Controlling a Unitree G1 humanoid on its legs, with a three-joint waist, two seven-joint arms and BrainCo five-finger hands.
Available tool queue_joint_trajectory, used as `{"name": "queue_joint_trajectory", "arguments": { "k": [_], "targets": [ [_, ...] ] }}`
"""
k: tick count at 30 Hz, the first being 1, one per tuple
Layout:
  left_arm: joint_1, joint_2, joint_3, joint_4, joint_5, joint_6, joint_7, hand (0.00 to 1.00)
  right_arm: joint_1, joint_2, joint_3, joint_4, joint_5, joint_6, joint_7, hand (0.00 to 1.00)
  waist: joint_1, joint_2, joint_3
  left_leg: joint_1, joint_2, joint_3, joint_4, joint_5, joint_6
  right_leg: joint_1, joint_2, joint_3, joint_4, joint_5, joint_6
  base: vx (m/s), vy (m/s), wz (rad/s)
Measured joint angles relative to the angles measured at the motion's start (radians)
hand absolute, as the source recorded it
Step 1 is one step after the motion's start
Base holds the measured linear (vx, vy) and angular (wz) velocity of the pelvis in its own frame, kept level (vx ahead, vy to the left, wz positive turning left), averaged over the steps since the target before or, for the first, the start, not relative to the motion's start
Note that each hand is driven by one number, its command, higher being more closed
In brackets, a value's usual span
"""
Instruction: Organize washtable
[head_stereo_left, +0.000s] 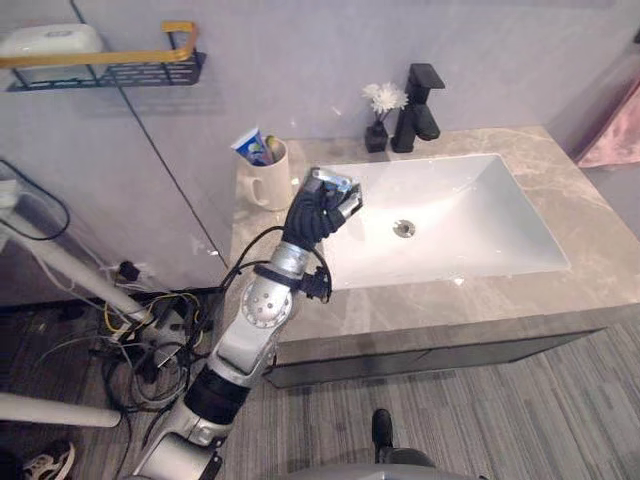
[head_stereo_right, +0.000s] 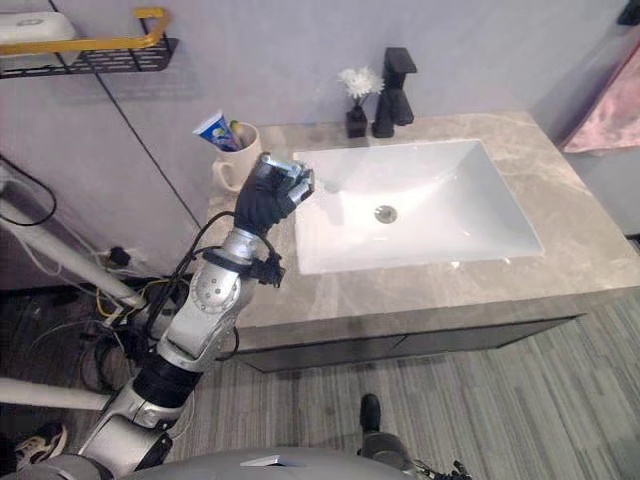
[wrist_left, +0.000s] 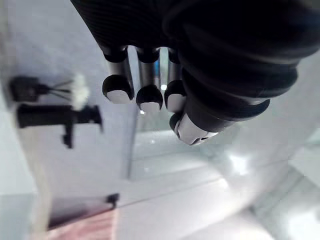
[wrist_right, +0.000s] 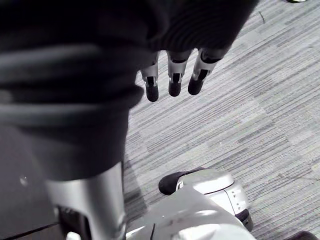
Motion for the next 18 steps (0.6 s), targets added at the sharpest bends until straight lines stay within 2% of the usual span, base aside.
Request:
{"name": "queue_joint_trajectory", "arguments": {
  "k": [1, 3, 7, 9, 10, 11, 12, 13, 14, 16, 18],
  "targets": [
    [0.003, 0.000, 0.003, -0.013, -0.003, -0.001, -0.001, 1.00, 0.002, -0.001, 0.001, 0.000, 0.000, 0.000, 0.000, 0.00, 0.004, 0.001, -0.001, 0.000, -0.001, -0.003, 0.000, 0.001, 0.000, 0.000, -0.001, 0.000, 0.000, 0.001, 0.000, -0.08, -0.011, 0.19],
    [0.051, 0.003, 0.079, -0.112, -0.026, -0.020, -0.003, 1.00, 0.010, -0.008, 0.006, 0.001, 0.001, 0.001, 0.001, 0.00, 0.017, 0.005, -0.009, -0.002, -0.002, -0.011, 0.001, 0.002, 0.000, 0.002, -0.003, -0.005, 0.000, 0.006, -0.001, -0.08, -0.016, 0.07],
    [0.132, 0.024, 0.285, -0.241, -0.035, -0.057, 0.034, 1.00, 0.028, -0.021, 0.041, 0.008, 0.001, 0.002, 0.001, 0.00, 0.040, -0.006, -0.030, 0.000, -0.001, -0.041, 0.011, 0.002, 0.000, 0.026, -0.009, -0.035, 0.000, 0.009, -0.004, -0.10, -0.023, 0.25],
    [0.202, 0.036, 0.445, -0.309, -0.016, -0.086, 0.077, 1.00, 0.044, -0.021, 0.056, 0.010, 0.002, 0.001, 0.001, 0.00, 0.061, -0.024, -0.047, 0.002, -0.001, -0.057, 0.011, 0.001, 0.002, 0.036, -0.013, -0.051, -0.007, 0.003, -0.011, -0.12, -0.019, 0.23],
    [0.222, 0.035, 0.494, -0.320, -0.007, -0.095, 0.089, 1.00, 0.045, -0.021, 0.061, 0.010, 0.002, 0.001, 0.001, 0.00, 0.063, -0.030, -0.050, 0.001, -0.001, -0.061, 0.009, 0.000, 0.004, 0.039, -0.014, -0.055, -0.007, 0.002, -0.010, -0.14, -0.017, 0.20],
    [0.269, 0.032, 0.595, -0.334, 0.030, -0.108, 0.126, 1.00, 0.047, -0.019, 0.069, 0.011, 0.002, 0.001, 0.002, 0.00, 0.067, -0.041, -0.053, 0.000, -0.001, -0.063, 0.014, -0.005, 0.012, 0.045, -0.015, -0.057, -0.007, 0.001, -0.009, -0.14, -0.015, 0.15],
    [0.325, 0.021, 0.704, -0.336, 0.074, -0.114, 0.173, 1.00, 0.054, -0.017, 0.071, 0.010, 0.002, 0.001, 0.007, 0.00, 0.074, -0.045, -0.058, -0.001, 0.001, -0.063, 0.017, -0.015, 0.028, 0.048, -0.016, -0.056, -0.007, -0.002, -0.006, -0.12, -0.006, 0.09],
    [0.354, 0.012, 0.753, -0.336, 0.093, -0.115, 0.194, 1.00, 0.058, -0.017, 0.071, 0.009, 0.002, 0.001, 0.009, 0.00, 0.078, -0.048, -0.062, -0.001, 0.004, -0.063, 0.017, -0.015, 0.031, 0.048, -0.016, -0.055, -0.008, -0.012, 0.001, -0.09, -0.032, 0.02],
    [0.418, -0.020, 0.842, -0.328, 0.122, -0.120, 0.231, 1.00, 0.066, -0.019, 0.068, 0.008, 0.004, 0.000, 0.009, 0.00, 0.090, -0.040, -0.069, -0.002, 0.026, -0.061, 0.009, -0.013, 0.039, 0.051, -0.002, -0.045, 0.002, 0.002, -0.017, -0.04, -0.026, 0.05],
    [0.517, -0.056, 0.953, -0.267, 0.181, -0.114, 0.281, 1.00, 0.081, -0.013, 0.068, 0.006, 0.020, -0.012, 0.014, 0.00, 0.096, -0.050, -0.069, -0.009, 0.027, -0.066, 0.000, -0.004, 0.034, 0.064, 0.005, -0.015, 0.004, -0.006, -0.018, -0.02, -0.040, 0.20],
    [0.601, -0.094, 1.003, -0.167, 0.246, -0.089, 0.307, 1.00, 0.086, -0.011, 0.066, 0.007, 0.028, -0.017, 0.014, 0.00, 0.108, -0.041, -0.070, -0.026, 0.031, -0.078, 0.001, 0.003, 0.022, 0.054, 0.010, -0.025, -0.004, -0.007, -0.020, 0.00, -0.065, 0.21]
  ]
}}
